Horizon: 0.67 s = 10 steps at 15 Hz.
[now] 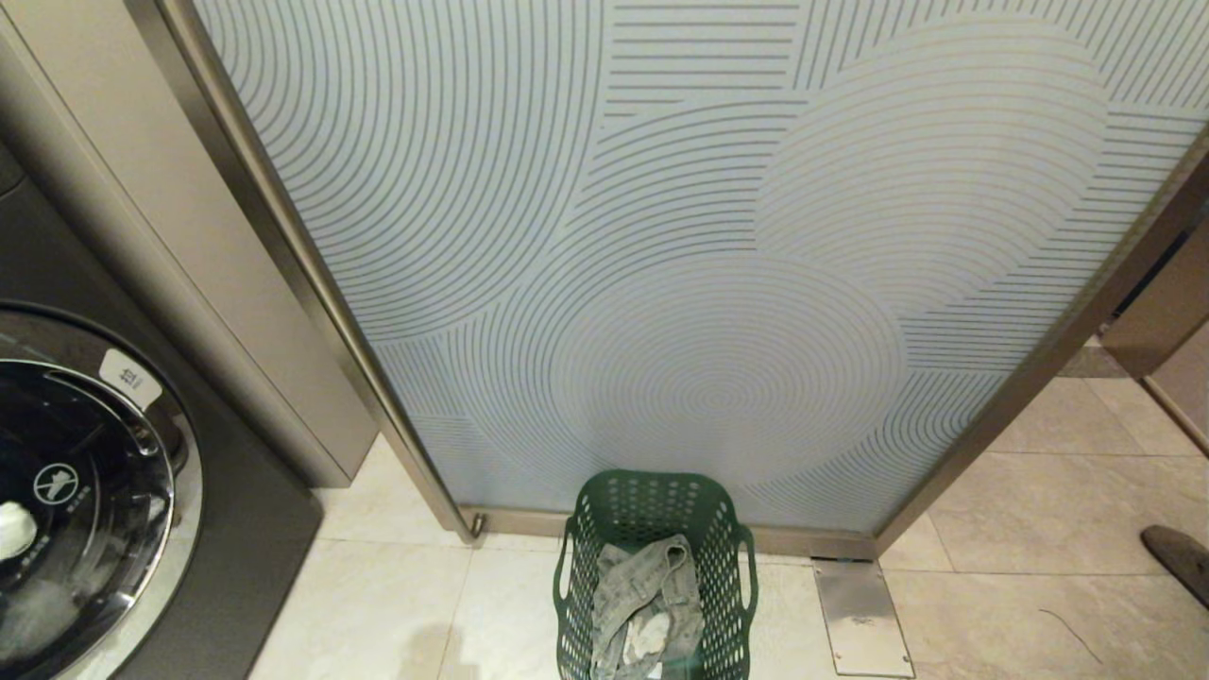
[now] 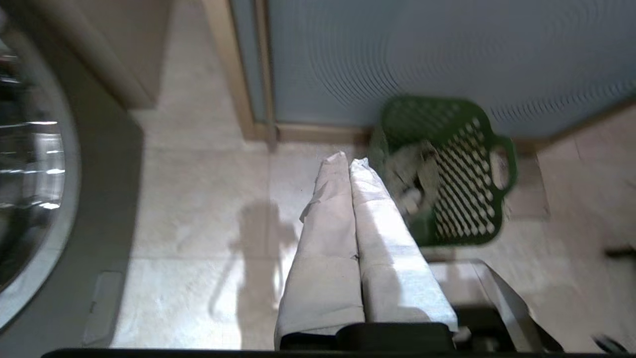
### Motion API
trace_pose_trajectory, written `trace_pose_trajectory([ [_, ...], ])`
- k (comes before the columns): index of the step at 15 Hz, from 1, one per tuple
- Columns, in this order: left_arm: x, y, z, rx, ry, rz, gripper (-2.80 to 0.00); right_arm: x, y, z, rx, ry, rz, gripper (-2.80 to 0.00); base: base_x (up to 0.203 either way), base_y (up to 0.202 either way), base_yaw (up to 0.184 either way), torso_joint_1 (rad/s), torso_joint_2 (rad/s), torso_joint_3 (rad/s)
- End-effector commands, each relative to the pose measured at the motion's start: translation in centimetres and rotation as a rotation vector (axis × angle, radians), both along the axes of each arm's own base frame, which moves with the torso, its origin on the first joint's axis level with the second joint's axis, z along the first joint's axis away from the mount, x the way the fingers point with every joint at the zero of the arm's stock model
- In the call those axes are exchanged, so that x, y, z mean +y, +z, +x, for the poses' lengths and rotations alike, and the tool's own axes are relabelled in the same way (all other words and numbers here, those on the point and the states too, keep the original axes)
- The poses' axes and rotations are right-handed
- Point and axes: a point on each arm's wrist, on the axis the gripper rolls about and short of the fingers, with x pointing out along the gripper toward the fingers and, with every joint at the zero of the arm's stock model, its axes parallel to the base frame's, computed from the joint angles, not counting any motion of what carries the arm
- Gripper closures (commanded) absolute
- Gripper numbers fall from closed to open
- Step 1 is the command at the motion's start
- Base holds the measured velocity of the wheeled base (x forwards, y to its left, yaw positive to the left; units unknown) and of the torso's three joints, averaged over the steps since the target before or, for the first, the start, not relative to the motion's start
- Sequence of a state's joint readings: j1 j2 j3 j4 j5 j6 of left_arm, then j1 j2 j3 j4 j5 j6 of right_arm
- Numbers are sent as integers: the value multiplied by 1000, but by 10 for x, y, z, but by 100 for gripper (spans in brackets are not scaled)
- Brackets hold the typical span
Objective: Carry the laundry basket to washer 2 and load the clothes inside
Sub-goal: Pick up the clothes basket and put it beside the washing machine
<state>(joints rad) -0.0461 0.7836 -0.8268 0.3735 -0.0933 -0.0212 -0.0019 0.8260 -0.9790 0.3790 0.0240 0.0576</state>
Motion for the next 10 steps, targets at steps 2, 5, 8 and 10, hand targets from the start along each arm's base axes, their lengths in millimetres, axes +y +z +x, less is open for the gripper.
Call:
trace_pose_trajectory([
  [2,-22,-17,118,328,-134,7,0,0,-10,113,202,1,12,0,0,0,0,0,0,0],
  [5,-55,-37,164,398,-243,16,0,3,-35,161,244,89,51,0,0,0,0,0,0,0],
  [8,-70,-61,196,455,-218,31,0,8,-75,196,269,118,120,0,0,0,0,0,0,0],
  [10,-76,-81,218,467,-151,69,0,11,-107,220,302,117,141,0,0,0,0,0,0,0],
])
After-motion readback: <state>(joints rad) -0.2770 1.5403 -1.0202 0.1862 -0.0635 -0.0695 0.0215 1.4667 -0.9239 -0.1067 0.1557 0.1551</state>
